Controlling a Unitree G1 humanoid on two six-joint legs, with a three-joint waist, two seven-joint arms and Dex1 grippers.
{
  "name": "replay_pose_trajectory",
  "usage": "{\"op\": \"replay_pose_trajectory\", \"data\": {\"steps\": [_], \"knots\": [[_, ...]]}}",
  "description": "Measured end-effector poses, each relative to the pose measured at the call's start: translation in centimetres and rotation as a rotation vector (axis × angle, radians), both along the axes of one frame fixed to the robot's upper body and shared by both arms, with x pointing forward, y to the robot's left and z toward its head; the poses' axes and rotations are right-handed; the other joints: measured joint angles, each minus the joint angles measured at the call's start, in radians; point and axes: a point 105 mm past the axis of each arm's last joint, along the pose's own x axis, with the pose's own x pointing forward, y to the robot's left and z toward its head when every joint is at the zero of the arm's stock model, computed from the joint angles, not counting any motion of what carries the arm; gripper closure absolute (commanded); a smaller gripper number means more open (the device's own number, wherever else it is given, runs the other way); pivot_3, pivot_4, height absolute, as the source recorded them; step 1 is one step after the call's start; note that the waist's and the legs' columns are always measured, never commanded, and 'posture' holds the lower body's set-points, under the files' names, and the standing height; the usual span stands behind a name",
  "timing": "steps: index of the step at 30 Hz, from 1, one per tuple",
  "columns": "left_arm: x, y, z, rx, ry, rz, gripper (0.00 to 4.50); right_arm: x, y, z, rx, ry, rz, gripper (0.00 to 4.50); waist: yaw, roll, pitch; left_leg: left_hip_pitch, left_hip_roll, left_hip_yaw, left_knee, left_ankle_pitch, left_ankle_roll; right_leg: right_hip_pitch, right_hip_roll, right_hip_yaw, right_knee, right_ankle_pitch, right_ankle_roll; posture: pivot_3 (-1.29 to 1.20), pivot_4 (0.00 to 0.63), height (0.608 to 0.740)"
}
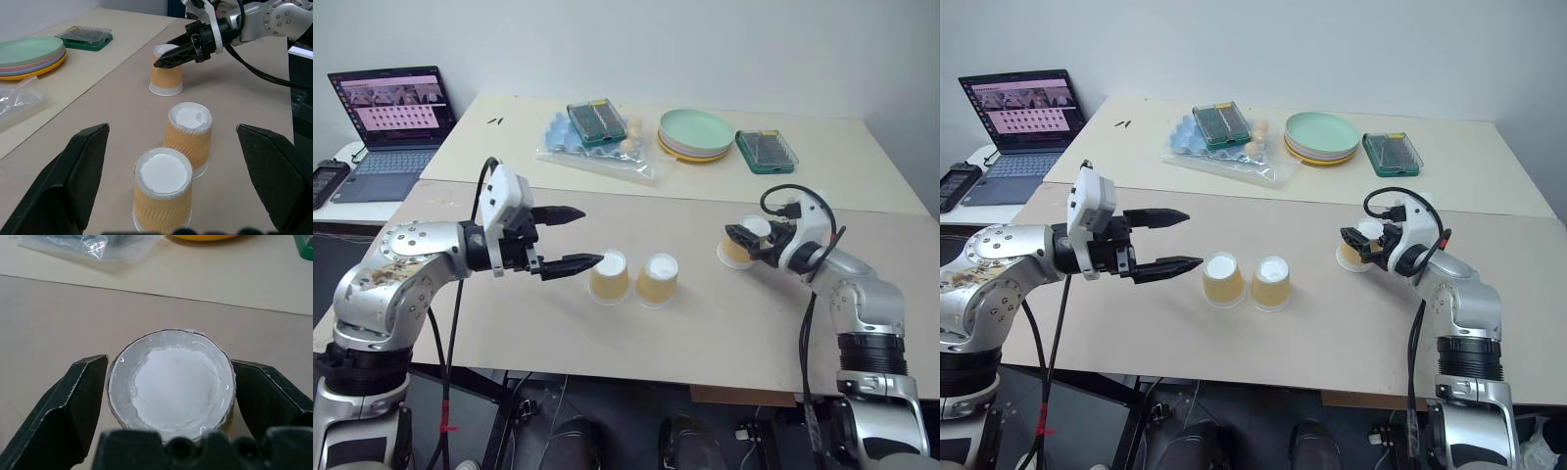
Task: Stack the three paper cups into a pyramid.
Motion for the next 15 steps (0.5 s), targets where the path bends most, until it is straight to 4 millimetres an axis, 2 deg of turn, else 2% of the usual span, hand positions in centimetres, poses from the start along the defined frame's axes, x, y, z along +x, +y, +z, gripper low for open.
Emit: {"op": "replay_pose_trajectory", "data": {"steps": [3, 7, 9, 11, 13, 15], "knots": [[0.0, 0.1, 0.0, 0.002, -0.001, 0.004, 0.00, 0.0, 0.0, 0.1, -0.002, -0.009, -0.003, 1.76, -0.002, 0.000, 0.000, 0.000, 0.000, 0.000, 0.000, 0.000, 0.000, 0.000, 0.000, 0.000, 0.000, 0.000, 0.000, 0.00, 0.150, 0.706], [0.0, 0.1, -0.1, 0.004, 0.003, 0.009, 0.00, 0.1, 0.4, 0.9, -0.003, -0.034, 0.018, 1.93, -0.003, 0.001, 0.000, 0.000, 0.000, 0.000, 0.000, 0.000, 0.000, -0.001, 0.000, 0.000, 0.000, 0.000, 0.000, 0.00, 0.150, 0.706], [0.0, 0.1, -0.2, 0.004, 0.006, 0.012, 0.00, 0.3, 1.6, 3.1, -0.012, -0.102, 0.070, 1.93, -0.005, 0.002, 0.002, 0.000, 0.000, 0.001, 0.000, 0.000, 0.000, -0.001, 0.000, 0.001, 0.001, 0.000, 0.000, 0.00, 0.150, 0.706], [0.0, 0.1, -0.3, 0.004, 0.005, 0.015, 0.00, 0.2, 3.5, 6.8, -0.029, -0.209, 0.163, 1.93, -0.010, 0.004, 0.003, 0.000, 0.000, 0.002, 0.000, 0.000, 0.000, -0.003, 0.000, 0.003, 0.002, 0.000, 0.000, 0.00, 0.150, 0.706], [0.0, 0.1, -0.3, 0.005, 0.004, 0.014, 0.00, -0.7, 6.3, 11.0, -0.047, -0.331, 0.313, 1.93, -0.011, 0.005, 0.003, 0.000, 0.001, 0.002, -0.001, 0.000, -0.001, -0.003, 0.001, 0.003, 0.002, 0.000, 0.000, 0.00, 0.150, 0.706], [0.0, 0.0, -0.3, 0.005, 0.005, 0.013, 0.00, -2.3, 9.0, 13.4, -0.064, -0.405, 0.467, 1.93, -0.007, 0.005, 0.003, 0.000, 0.001, 0.001, -0.002, 0.000, -0.001, -0.003, 0.001, 0.002, 0.002, 0.000, 0.000, 0.00, 0.150, 0.706]]}}
